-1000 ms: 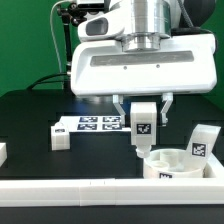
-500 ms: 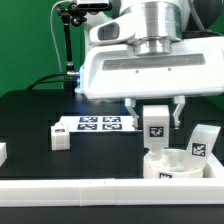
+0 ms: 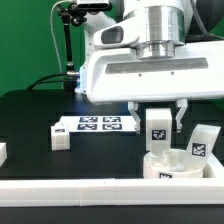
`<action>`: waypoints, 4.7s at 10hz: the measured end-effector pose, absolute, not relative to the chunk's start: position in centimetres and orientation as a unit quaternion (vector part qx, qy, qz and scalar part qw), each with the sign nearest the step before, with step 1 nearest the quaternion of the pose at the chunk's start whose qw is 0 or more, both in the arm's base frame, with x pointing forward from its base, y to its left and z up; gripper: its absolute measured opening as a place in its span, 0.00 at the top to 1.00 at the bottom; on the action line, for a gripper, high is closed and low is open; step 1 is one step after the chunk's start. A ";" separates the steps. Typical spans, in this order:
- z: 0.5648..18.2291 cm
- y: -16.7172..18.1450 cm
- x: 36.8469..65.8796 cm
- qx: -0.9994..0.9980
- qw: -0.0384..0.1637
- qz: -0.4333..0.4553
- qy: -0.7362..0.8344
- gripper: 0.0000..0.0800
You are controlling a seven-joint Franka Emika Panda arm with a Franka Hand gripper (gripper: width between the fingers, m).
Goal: Assemble stool
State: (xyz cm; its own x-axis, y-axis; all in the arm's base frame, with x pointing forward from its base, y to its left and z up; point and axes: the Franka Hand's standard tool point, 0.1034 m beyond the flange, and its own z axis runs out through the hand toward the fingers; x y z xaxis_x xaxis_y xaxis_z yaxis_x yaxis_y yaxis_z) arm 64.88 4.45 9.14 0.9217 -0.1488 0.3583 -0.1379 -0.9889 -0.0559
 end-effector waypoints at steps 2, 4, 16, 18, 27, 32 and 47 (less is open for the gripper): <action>8.9 4.4 64.8 -0.980 0.014 -0.182 0.073 0.58; 8.5 4.6 64.6 -0.981 0.014 -0.179 0.072 0.58; 7.6 5.2 64.1 -0.976 0.008 -0.206 0.064 0.58; 7.6 5.2 64.1 -0.976 0.007 -0.206 0.064 0.58; 7.6 5.2 63.8 -0.972 0.005 -0.226 0.061 0.58; 7.7 5.2 63.9 -0.972 0.005 -0.226 0.061 0.58; 7.6 5.5 64.0 -0.961 -0.001 -0.270 0.054 0.58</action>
Offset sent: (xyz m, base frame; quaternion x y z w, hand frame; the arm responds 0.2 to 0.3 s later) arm -0.0014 0.0018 -0.0051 -0.0053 0.0105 0.0005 0.9999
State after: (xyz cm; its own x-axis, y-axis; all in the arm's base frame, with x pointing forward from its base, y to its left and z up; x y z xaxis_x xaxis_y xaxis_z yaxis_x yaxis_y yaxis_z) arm 64.01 5.47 7.62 0.8484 -0.1026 0.5194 -0.1036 -0.9942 -0.0272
